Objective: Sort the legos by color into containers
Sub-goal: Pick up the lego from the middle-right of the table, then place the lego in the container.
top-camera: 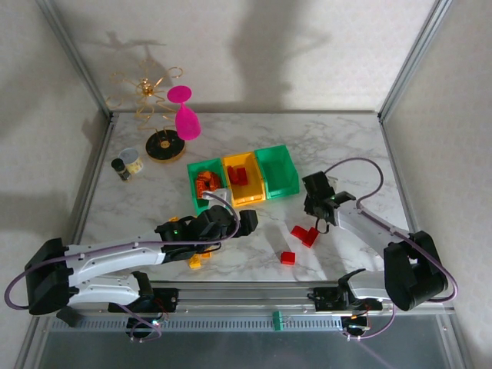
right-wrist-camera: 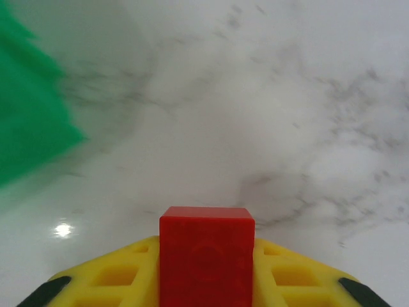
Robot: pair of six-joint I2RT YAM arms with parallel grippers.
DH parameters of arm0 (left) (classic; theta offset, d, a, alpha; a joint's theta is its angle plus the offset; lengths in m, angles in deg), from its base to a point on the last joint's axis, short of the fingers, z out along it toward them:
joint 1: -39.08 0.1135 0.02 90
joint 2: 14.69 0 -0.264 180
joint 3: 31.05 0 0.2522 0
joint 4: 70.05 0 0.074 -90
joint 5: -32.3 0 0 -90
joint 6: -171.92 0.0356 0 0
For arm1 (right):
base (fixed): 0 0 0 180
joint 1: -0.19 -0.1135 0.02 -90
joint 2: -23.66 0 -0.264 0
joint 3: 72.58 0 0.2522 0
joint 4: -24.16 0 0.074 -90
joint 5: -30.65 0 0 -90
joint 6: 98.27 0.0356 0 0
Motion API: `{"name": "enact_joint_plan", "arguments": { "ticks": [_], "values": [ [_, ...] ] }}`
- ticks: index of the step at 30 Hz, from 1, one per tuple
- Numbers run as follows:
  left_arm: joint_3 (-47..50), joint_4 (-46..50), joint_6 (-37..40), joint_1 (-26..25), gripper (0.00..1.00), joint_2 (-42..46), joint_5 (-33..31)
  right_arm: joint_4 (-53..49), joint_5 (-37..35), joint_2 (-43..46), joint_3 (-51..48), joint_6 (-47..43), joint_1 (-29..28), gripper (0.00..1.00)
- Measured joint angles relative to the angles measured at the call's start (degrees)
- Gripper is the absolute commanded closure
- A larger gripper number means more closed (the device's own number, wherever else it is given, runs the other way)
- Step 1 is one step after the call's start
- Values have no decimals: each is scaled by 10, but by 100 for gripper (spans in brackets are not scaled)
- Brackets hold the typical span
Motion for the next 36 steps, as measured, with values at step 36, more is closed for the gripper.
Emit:
{"name": "enact_joint_plan", "arguments": {
  "ticks": [36],
  "values": [
    [40,103,-63,57,0,138,-60,53,31,-331,365,-69,-191,40]
  ]
}}
